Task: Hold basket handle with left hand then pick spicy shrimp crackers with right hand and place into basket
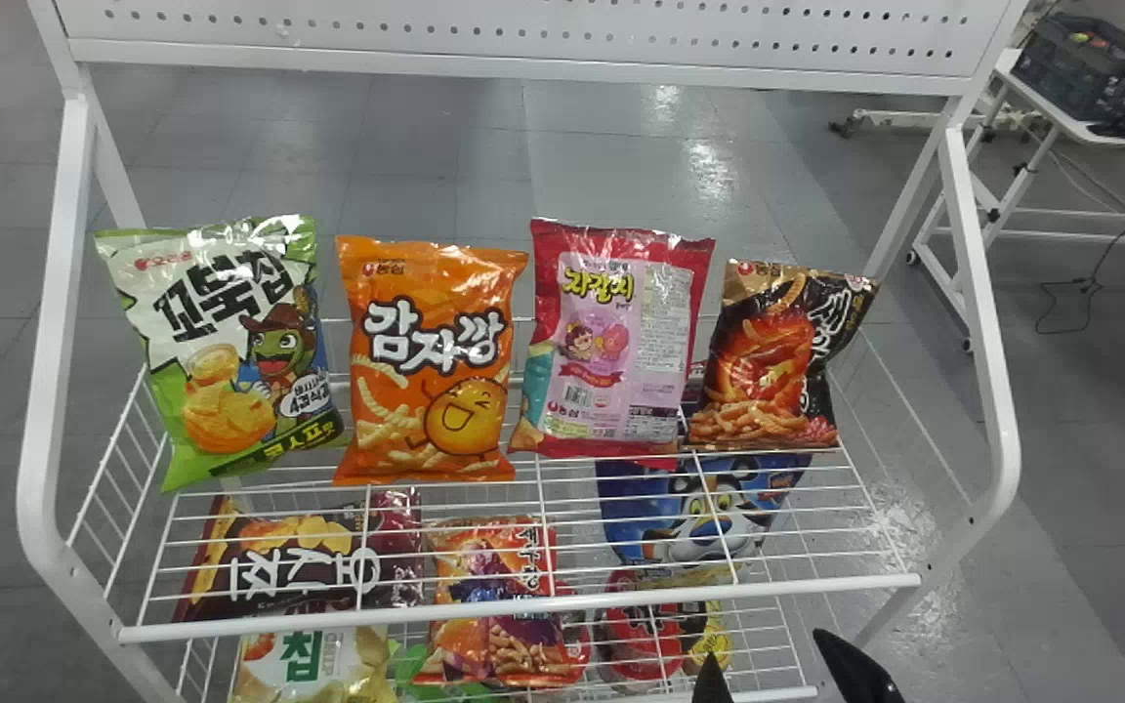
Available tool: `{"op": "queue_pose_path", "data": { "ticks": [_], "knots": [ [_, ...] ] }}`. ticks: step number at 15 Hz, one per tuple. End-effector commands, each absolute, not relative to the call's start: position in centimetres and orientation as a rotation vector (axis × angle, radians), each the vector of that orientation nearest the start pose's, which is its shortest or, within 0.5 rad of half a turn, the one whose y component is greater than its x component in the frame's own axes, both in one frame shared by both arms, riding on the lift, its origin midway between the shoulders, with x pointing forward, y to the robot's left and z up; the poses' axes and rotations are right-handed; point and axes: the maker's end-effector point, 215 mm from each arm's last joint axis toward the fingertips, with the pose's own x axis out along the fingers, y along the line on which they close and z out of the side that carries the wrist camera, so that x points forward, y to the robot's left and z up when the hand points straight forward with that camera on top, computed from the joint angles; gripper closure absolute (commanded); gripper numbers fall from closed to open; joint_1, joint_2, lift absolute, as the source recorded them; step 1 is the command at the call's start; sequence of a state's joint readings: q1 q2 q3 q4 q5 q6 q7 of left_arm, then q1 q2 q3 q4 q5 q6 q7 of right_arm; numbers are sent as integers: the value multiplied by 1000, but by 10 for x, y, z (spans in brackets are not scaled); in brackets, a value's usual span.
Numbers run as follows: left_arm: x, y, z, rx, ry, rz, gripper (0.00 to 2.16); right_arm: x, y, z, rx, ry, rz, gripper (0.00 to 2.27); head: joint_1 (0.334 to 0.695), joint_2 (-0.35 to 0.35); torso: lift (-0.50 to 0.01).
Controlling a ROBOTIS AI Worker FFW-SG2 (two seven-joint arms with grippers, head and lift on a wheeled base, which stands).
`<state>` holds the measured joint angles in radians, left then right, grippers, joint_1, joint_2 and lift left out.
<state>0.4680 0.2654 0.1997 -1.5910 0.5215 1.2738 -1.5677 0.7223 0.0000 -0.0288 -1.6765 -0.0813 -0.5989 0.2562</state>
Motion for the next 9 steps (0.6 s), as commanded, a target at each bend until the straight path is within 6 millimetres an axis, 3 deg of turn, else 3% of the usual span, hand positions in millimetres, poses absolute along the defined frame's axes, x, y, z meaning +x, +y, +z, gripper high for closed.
{"op": "queue_pose_path", "data": {
  "ticks": [1,9],
  "knots": [
    [170,152,-458,-1503,974,-1102,2142,314,-202,-435,50,10,187,90,695,-130,-10],
    [171,153,-461,-1506,969,-1097,2142,317,-204,-431,46,1,184,76,695,-127,-10]
  ]
}}
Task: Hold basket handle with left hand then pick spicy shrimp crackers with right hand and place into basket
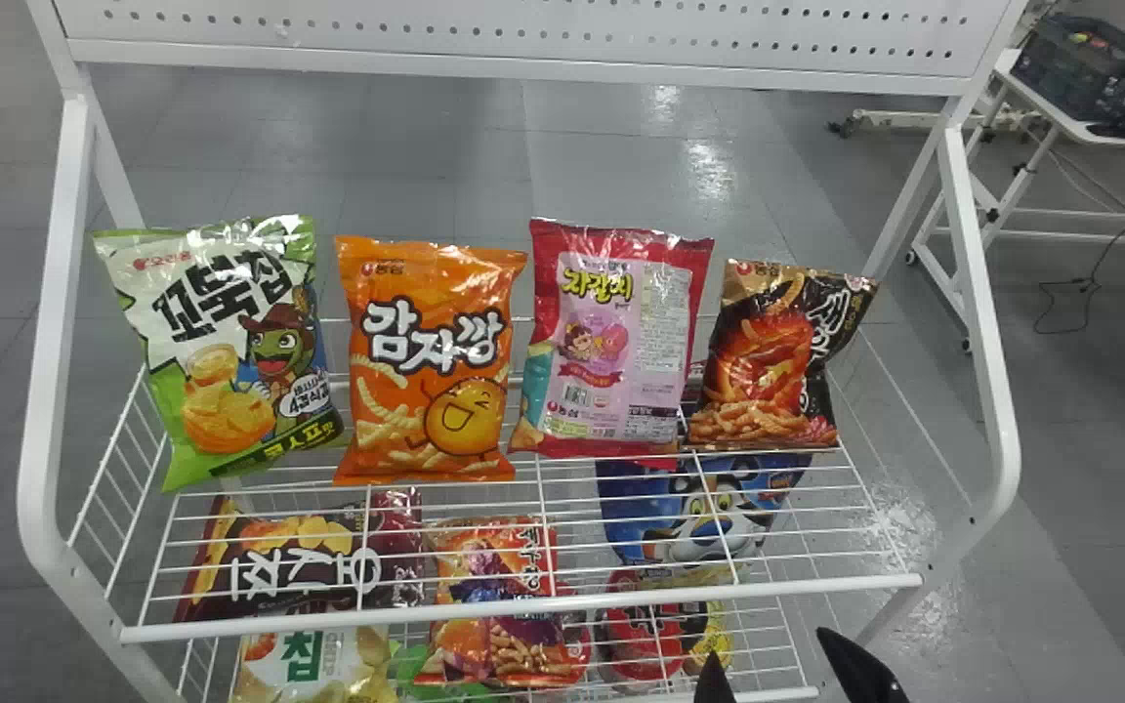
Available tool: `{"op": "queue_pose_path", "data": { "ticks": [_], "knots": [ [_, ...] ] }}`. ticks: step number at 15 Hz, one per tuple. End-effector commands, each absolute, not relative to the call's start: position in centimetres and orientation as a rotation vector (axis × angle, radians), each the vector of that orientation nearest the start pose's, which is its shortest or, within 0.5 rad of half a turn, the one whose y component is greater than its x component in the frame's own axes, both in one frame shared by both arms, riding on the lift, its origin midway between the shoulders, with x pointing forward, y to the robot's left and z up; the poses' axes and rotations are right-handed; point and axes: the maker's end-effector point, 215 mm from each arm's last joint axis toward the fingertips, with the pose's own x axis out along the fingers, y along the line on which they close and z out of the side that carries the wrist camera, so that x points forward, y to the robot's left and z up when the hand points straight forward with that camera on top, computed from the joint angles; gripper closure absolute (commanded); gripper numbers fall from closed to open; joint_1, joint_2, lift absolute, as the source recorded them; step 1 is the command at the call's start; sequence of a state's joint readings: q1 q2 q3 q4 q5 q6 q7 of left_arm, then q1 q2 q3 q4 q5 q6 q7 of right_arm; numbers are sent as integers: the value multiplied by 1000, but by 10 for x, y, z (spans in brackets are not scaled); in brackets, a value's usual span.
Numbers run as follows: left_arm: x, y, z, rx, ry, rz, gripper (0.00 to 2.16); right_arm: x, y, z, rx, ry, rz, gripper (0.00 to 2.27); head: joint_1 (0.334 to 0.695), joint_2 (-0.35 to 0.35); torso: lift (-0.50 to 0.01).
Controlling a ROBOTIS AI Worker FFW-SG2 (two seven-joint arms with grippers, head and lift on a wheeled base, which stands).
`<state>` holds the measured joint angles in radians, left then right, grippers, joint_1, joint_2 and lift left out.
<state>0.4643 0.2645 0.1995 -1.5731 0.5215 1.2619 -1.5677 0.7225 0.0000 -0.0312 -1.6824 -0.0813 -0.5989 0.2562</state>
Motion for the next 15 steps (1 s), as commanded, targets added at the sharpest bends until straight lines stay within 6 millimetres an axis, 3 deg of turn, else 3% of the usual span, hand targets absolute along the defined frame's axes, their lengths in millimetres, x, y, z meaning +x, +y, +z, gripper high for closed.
{"op": "queue_pose_path", "data": {
  "ticks": [1,5,10,15],
  "knots": [
    [172,153,-461,-1506,968,-1096,2142,319,-206,-428,44,-3,182,76,695,-129,-10],
    [172,153,-461,-1507,972,-1097,2142,342,-211,-412,41,-11,178,76,695,-141,-10],
    [171,153,-461,-1506,975,-1098,2142,384,-216,-418,56,70,173,76,695,-136,-10],
    [171,152,-460,-1503,976,-1102,2142,428,-238,-411,55,124,142,76,695,-148,-10]
  ]
}}
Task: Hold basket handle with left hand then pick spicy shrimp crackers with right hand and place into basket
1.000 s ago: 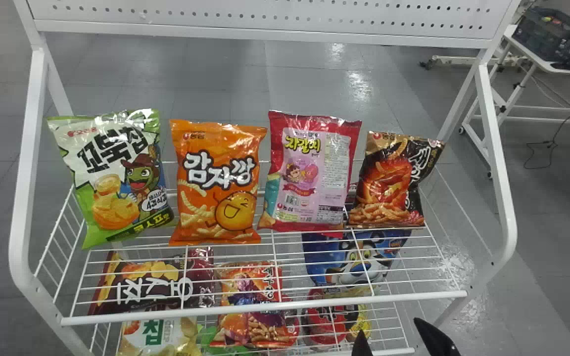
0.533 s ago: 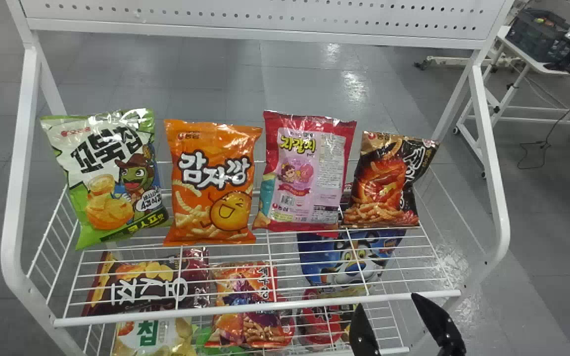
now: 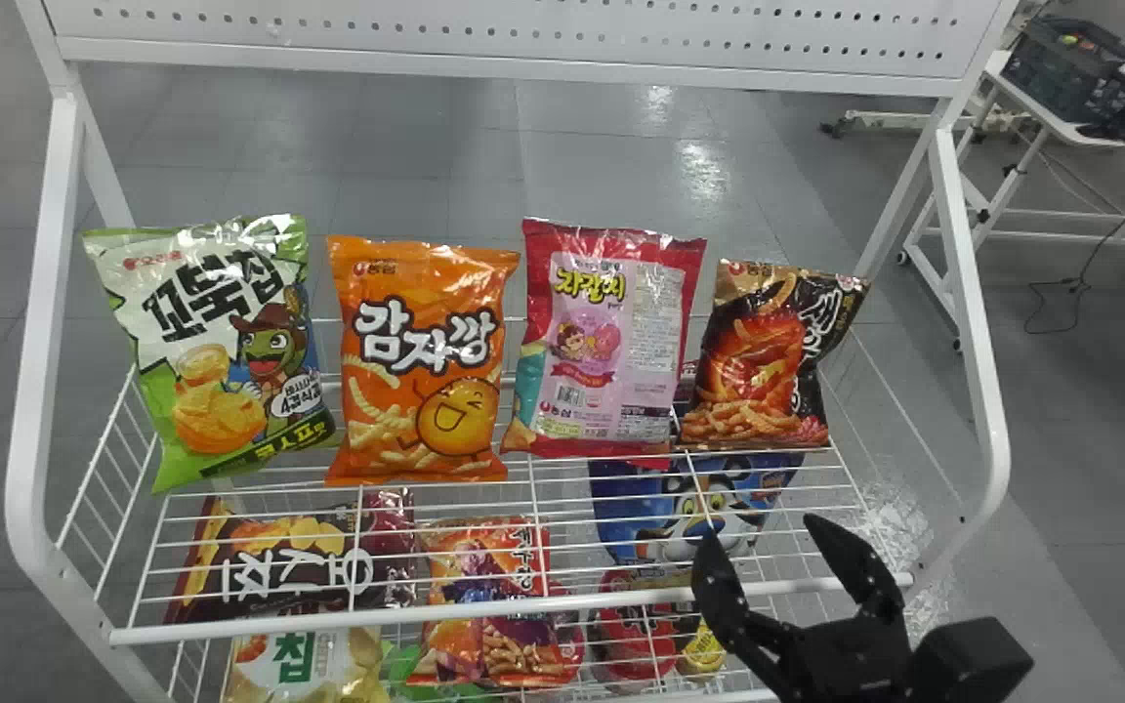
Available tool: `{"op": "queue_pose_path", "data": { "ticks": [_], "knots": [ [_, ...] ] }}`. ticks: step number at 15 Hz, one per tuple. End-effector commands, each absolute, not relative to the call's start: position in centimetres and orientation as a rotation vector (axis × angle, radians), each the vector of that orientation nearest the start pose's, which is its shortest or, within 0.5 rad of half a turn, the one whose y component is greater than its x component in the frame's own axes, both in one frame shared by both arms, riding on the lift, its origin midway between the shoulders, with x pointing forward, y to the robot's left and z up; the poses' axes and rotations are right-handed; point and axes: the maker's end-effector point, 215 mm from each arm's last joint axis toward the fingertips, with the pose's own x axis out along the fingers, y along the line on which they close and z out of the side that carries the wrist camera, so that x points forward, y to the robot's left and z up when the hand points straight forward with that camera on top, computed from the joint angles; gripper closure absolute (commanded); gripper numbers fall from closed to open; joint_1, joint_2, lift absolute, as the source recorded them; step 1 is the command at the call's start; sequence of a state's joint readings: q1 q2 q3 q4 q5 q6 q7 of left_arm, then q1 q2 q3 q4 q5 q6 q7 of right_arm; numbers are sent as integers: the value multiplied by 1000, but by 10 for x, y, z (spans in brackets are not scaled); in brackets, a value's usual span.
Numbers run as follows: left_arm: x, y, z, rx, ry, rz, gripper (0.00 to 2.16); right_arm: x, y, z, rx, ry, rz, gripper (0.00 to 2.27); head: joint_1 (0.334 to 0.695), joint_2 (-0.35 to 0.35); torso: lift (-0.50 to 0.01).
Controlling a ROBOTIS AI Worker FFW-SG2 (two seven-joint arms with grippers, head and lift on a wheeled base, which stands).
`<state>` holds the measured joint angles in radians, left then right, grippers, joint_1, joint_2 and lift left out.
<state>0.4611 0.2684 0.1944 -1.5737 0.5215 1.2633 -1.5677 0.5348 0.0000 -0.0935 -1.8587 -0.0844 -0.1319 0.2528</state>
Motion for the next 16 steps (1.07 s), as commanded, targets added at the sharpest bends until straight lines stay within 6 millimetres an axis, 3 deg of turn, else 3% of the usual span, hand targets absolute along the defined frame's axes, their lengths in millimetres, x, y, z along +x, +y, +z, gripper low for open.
{"op": "queue_pose_path", "data": {
  "ticks": [1,8,12,16],
  "knots": [
    [171,153,-460,-1501,977,-1102,2142,439,-244,-413,57,145,132,76,695,-153,-10],
    [174,152,-459,-1497,981,-1109,2142,487,-262,-406,165,221,124,76,695,-190,-10],
    [174,153,-458,-1498,978,-1109,2142,509,-268,-392,179,240,129,76,695,-193,-10],
    [175,154,-458,-1497,977,-1108,2142,528,-286,-378,174,254,105,76,695,-199,-10]
  ]
}}
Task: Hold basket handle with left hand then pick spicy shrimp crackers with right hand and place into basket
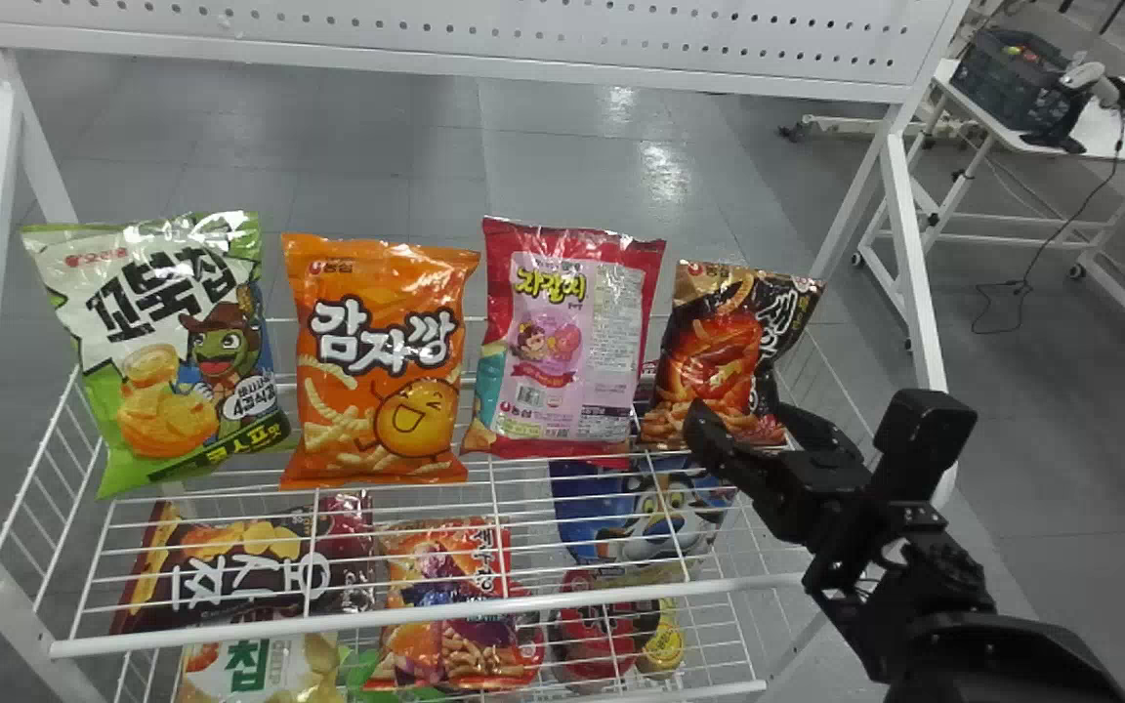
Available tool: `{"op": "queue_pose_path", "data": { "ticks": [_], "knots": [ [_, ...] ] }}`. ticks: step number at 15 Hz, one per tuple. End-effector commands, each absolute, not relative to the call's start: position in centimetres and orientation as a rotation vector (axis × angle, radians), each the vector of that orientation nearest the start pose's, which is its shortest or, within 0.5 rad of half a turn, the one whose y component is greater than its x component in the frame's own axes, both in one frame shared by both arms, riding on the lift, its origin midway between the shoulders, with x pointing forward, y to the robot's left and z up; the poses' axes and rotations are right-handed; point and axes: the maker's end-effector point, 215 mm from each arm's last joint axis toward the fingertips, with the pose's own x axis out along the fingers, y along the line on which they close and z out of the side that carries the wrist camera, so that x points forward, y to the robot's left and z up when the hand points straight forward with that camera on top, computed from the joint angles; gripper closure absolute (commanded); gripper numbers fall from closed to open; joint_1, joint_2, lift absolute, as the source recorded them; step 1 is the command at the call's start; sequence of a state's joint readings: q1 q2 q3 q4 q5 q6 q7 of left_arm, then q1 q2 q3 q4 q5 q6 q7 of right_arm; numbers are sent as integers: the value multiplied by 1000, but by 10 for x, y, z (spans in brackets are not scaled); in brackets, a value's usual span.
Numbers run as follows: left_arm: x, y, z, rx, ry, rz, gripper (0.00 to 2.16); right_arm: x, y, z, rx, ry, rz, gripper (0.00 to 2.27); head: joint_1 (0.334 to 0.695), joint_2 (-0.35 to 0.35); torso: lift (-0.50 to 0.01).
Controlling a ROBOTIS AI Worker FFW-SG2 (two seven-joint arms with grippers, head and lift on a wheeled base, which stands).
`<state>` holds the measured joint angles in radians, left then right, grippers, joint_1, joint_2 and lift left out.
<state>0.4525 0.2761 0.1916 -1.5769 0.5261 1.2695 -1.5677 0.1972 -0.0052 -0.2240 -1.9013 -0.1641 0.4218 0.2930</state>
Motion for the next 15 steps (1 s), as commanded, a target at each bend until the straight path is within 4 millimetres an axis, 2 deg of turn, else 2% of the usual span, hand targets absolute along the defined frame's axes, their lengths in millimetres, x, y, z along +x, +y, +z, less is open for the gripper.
{"op": "queue_pose_path", "data": {
  "ticks": [1,3,6,12,15],
  "knots": [
    [174,154,-457,-1497,978,-1109,2142,534,-294,-374,169,258,96,76,695,-208,-10],
    [175,155,-456,-1496,977,-1109,2142,541,-300,-372,166,268,95,76,695,-221,-10],
    [175,155,-455,-1494,974,-1112,2142,551,-297,-378,171,289,109,76,695,-229,-10],
    [177,158,-455,-1494,967,-1107,2142,576,-293,-401,181,330,122,76,695,-214,-10],
    [176,159,-455,-1495,967,-1104,2142,585,-290,-401,184,331,126,218,695,-203,-10]
  ]
}}
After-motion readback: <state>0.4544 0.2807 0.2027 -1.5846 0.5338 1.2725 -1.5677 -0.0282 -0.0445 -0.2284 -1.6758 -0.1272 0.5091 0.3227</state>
